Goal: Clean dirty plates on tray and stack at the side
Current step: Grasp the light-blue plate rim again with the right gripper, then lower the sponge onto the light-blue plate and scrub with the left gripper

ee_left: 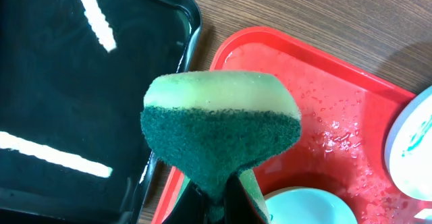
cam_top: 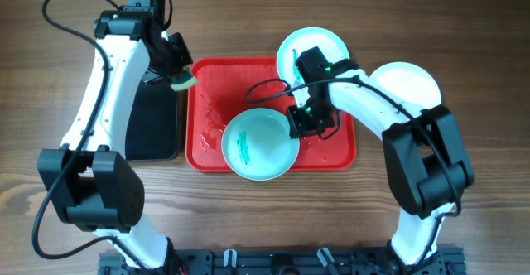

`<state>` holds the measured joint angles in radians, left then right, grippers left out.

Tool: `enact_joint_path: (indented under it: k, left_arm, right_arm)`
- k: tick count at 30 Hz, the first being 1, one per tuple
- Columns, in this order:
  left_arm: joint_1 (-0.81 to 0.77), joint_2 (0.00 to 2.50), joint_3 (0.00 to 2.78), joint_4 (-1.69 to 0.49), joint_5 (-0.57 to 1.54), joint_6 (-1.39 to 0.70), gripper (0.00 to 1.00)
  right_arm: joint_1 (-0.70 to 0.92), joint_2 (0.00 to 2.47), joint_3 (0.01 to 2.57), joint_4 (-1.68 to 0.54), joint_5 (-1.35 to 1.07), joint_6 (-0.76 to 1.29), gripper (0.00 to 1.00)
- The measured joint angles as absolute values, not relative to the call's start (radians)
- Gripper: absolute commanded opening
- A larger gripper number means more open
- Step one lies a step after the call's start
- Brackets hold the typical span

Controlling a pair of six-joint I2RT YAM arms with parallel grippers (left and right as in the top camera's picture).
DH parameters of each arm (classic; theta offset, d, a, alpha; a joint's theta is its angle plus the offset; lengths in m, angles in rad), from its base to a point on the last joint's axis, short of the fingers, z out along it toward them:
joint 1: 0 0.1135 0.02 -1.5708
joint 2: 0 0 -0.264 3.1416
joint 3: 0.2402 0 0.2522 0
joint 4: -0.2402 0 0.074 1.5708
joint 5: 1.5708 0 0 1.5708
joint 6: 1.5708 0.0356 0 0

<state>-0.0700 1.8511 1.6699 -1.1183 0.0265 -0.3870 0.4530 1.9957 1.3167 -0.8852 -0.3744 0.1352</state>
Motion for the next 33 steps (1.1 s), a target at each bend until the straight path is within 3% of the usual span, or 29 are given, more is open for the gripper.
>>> enact_joint_path:
  k: [8, 18, 33]
  left_arm:
    - [-0.070, 1.851, 1.670, -1.118, 0.027, -0.387, 0.04]
    - [-0.070, 1.851, 1.670, -1.124, 0.027, -0.387, 0.04]
    - [-0.179, 1.900, 1.538, -1.047, 0.033, -0.336, 0.04]
  right_arm:
    - [0.484, 1.996, 1.317, -0.873, -0.358, 0.262, 0.04]
    - [0.484, 1.996, 1.317, -0.576, -0.334, 0.440, 0.04]
    - [0.512, 2.027, 1.317, -0.510, -0.280, 0.464, 0.04]
